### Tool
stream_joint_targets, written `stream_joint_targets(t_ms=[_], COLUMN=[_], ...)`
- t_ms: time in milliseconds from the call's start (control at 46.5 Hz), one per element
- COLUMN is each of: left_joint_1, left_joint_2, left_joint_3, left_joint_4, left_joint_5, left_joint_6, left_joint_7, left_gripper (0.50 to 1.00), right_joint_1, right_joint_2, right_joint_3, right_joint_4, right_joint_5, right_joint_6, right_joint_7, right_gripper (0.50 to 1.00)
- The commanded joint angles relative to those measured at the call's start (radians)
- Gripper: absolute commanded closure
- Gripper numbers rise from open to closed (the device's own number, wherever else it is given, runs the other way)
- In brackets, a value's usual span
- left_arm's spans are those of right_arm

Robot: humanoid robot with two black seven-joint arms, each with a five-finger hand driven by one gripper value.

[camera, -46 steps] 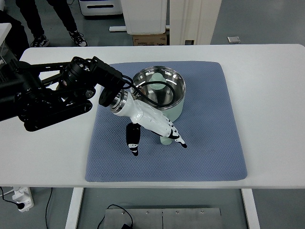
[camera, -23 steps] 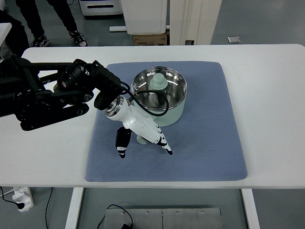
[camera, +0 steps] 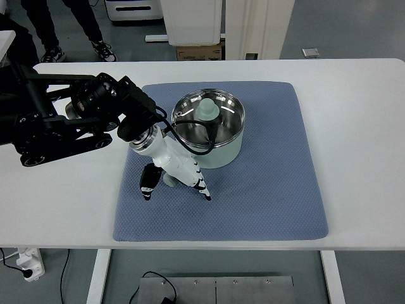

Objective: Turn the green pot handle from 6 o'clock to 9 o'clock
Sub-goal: 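Sweep the handle with the left hand toward the left arm's side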

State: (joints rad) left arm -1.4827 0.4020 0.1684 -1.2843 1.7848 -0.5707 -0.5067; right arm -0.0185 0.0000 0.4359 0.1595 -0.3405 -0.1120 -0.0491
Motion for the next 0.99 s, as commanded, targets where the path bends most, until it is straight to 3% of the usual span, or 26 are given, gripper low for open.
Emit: stream_joint_targets(t_ms=[0, 495, 969], left_joint_1=[-0.004, -0.042, -0.047], left_joint_2=[0.009, 0.031, 0.031], left_joint_3=[0.013, 0.045, 0.082], left_joint_4=[0.000, 0.006, 0.100], left_joint_5=[0.025, 0.127, 0.212], left_joint_6=[0.000, 0.000, 0.006], left_joint_7=[0.000, 0.000, -0.001], left_gripper=[0.500, 0.500, 0.500], right_joint_1=[0.000, 0.000, 0.000], right_joint_2=[0.000, 0.000, 0.000], right_joint_3=[0.000, 0.001, 0.000], right_joint_4=[0.000, 0.000, 0.000], right_joint_5=[0.000, 0.000, 0.000], right_joint_6=[0.000, 0.000, 0.000], right_joint_7=[0.000, 0.000, 0.000], right_gripper=[0.500, 0.500, 0.500])
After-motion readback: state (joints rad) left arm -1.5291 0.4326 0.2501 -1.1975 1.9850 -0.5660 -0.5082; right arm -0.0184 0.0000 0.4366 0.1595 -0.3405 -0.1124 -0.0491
